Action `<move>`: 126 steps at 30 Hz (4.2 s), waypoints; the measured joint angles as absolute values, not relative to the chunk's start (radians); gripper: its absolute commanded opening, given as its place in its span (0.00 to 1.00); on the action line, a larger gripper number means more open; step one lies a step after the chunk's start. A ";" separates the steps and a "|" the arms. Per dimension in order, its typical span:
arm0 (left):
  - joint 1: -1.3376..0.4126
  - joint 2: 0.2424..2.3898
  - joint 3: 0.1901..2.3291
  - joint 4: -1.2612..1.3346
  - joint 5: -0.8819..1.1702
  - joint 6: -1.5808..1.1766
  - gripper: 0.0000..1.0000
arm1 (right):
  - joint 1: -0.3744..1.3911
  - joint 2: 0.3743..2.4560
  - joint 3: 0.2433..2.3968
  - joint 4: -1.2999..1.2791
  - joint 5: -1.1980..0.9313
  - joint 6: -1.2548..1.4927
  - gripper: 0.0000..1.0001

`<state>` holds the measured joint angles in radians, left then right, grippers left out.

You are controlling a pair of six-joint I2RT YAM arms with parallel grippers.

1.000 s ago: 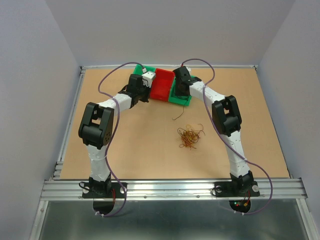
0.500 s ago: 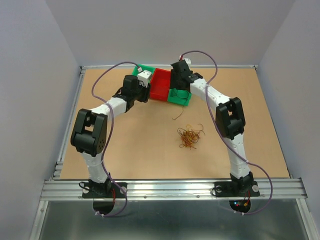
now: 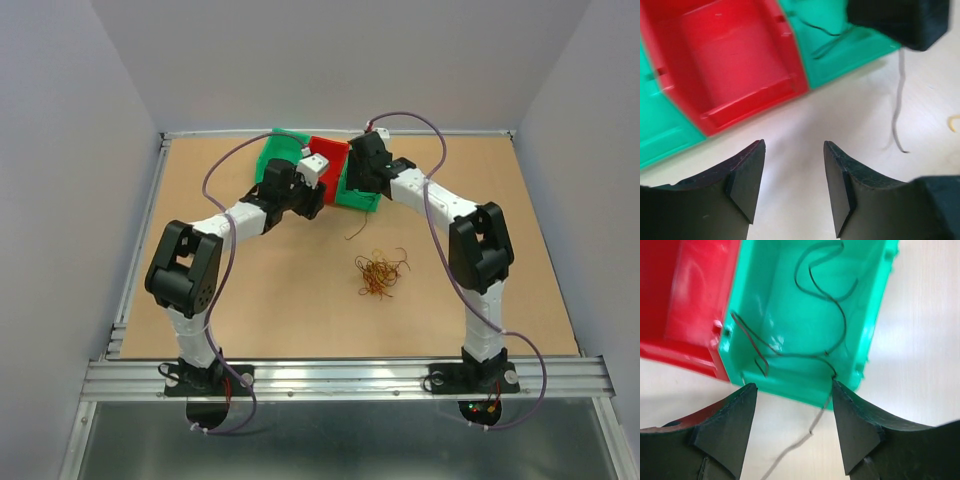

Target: Untangle the cables

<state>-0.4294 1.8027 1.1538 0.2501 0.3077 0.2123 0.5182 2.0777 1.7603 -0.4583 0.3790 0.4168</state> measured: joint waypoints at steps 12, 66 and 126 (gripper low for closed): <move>-0.609 1.805 1.152 0.114 0.380 0.284 0.68 | 0.525 1.810 1.502 -0.401 0.389 0.417 0.67; -0.649 2.028 1.529 -0.100 0.323 0.306 0.00 | 0.525 1.376 1.140 -0.252 0.452 0.412 0.54; -0.666 1.877 1.604 -0.175 0.171 0.263 0.71 | 0.591 1.135 0.770 -0.245 0.113 0.404 0.59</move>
<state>-0.6662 1.8771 1.6039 -0.1753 0.1715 0.2626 0.5911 1.1347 0.7696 -0.2455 0.1135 0.4042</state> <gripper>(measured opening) 0.685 0.584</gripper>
